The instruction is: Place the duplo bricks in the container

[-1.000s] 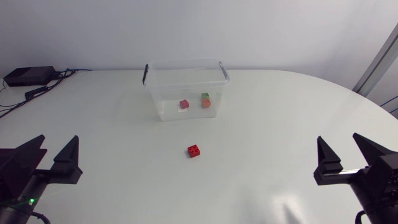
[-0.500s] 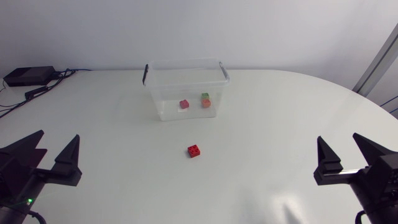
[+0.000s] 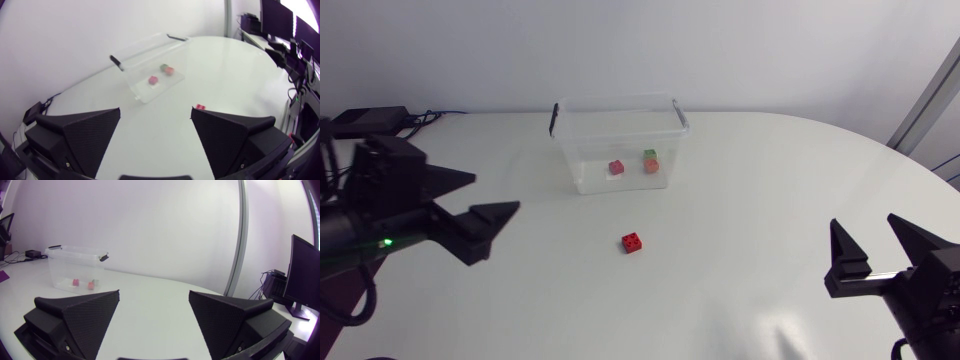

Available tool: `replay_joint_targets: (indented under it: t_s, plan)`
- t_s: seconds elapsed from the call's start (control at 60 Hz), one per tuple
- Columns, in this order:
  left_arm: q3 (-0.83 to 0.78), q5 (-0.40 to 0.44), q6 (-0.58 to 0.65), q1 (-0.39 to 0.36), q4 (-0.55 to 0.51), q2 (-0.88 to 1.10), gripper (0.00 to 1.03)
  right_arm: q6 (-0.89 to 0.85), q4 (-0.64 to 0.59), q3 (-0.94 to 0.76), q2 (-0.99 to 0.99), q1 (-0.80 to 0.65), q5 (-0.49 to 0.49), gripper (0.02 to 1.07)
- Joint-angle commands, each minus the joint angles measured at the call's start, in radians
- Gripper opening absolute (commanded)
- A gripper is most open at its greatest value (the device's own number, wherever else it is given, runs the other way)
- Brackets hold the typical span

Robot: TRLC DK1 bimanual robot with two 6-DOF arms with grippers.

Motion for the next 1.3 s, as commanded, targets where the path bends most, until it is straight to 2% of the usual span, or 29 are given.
replay_joint_targets:
  t_s: [0.0,0.117,0.217,0.567,0.933,1.283]
  plan:
    - [0.005,0.014,0.064,-0.073,-0.028,0.095,0.99,-0.018,-0.009,-0.023,-0.008,-0.006,0.000,1.02]
    - [-0.003,0.080,0.099,-0.101,-0.027,0.227,0.99,-0.018,-0.009,-0.023,-0.008,-0.006,0.000,1.02]
    - [0.000,0.083,0.113,-0.125,0.024,0.316,0.99,-0.018,-0.009,-0.023,-0.008,-0.006,0.000,1.02]
    - [0.110,0.091,0.118,-0.127,0.212,0.680,0.99,-0.018,-0.009,-0.023,-0.008,-0.006,-0.001,1.02]
    - [0.354,0.113,0.145,-0.160,0.215,1.070,0.99,-0.018,-0.009,-0.023,-0.008,-0.006,0.000,1.02]
    - [0.423,0.113,0.167,-0.196,0.215,1.160,0.99,-0.018,-0.009,-0.023,-0.008,-0.006,0.000,1.02]
